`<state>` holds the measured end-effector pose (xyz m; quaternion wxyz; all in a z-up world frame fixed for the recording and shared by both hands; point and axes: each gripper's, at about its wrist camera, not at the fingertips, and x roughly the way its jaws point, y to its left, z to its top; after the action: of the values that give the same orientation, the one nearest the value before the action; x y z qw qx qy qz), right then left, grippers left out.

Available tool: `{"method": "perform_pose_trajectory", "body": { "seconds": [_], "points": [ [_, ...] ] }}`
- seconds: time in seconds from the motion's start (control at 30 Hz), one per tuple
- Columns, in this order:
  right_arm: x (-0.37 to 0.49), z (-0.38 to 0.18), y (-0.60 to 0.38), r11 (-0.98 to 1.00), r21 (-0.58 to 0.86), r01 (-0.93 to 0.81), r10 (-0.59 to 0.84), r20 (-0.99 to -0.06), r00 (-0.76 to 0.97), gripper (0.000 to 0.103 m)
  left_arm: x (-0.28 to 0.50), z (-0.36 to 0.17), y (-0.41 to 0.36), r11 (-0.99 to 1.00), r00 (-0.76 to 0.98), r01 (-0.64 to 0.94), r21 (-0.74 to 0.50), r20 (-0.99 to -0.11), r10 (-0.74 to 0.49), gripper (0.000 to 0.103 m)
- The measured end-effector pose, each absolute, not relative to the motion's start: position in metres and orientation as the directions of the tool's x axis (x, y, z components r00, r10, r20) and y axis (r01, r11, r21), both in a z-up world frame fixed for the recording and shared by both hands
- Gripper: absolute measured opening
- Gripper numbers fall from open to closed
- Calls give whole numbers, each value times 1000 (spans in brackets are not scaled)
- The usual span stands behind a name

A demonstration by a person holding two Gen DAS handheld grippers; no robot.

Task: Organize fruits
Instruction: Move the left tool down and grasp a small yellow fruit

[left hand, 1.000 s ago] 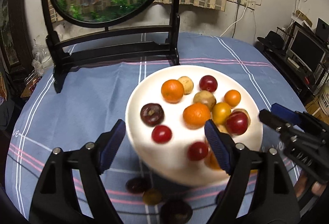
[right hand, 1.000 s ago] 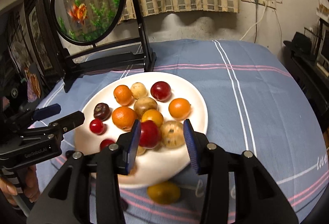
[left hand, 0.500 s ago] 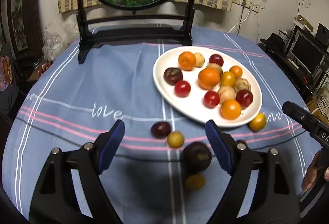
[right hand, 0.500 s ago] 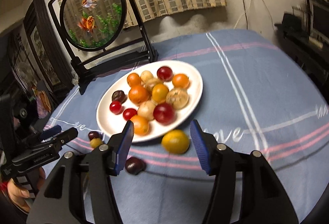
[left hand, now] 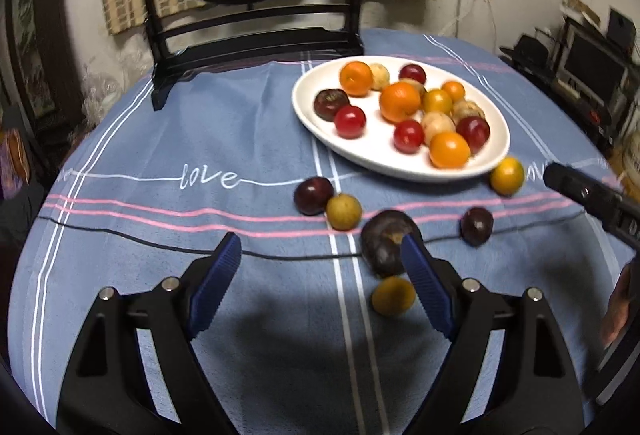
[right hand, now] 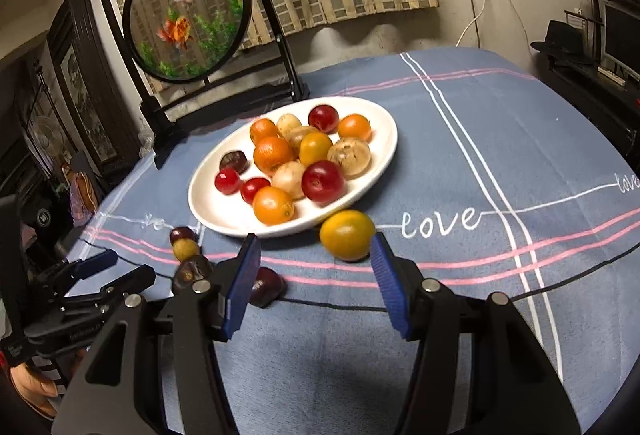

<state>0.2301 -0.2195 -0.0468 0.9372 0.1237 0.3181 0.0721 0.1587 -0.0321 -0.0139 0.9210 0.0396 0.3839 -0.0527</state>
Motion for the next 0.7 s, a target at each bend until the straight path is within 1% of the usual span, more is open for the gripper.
{"method": "perform_pose_trajectory", "body": {
  "seconds": [0.07,0.13,0.2,0.33,0.47,0.53,0.7],
  "points": [
    [231,-49,-216,968,242,-58,194,-586,787,57,157,-17,-35,988,696,148,38,-714,-77,84],
    [230,-48,-214,972,225,-65,188,-582,791,57,157,-18,-36,987,689,160,13,-717,-102,84],
    [229,-46,-214,971,227,-74,195,-574,795,57,157,-19,-35,987,687,161,6,-718,-108,84],
    [228,-46,-213,973,218,-76,190,-570,799,58,155,-24,-38,985,686,167,37,-722,-89,84],
    [229,-49,-212,975,208,-71,182,-581,793,58,153,-27,-44,980,672,199,29,-732,-115,84],
    [229,-49,-211,977,202,-65,174,-583,794,62,153,-30,-46,978,665,208,29,-738,-120,84],
    [229,-49,-212,974,216,-67,184,-583,791,62,156,-38,-47,977,640,212,17,-758,-126,84]
  ]
}}
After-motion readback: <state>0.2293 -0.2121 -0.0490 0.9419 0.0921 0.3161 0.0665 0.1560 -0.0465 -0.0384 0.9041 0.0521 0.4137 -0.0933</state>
